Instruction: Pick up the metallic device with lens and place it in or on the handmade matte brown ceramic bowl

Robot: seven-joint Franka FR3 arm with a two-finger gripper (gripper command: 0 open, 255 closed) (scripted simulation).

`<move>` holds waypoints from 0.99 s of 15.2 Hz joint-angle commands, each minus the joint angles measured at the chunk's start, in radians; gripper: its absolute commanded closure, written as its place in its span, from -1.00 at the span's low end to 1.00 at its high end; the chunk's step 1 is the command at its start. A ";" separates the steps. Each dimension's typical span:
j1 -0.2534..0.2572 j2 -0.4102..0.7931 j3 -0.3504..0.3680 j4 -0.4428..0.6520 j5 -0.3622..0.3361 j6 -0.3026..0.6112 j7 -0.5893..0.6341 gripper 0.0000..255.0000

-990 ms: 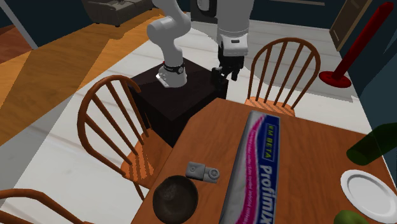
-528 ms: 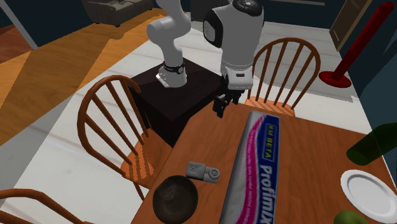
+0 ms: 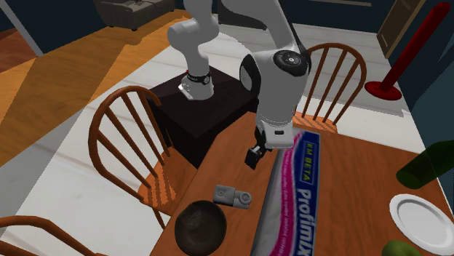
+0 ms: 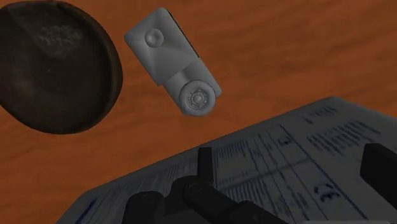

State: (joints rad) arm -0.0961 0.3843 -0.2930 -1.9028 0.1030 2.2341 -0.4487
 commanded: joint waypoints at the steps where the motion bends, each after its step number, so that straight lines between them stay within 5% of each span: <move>1: -0.019 0.078 0.004 0.069 0.012 0.005 -0.021 -1.00; 5: -0.060 0.239 0.014 0.230 0.028 -0.003 -0.051 -1.00; 15: -0.072 0.305 0.027 0.225 0.045 0.067 -0.061 -1.00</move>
State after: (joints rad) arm -0.1690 0.6778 -0.2711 -1.6749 0.1446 2.2947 -0.5118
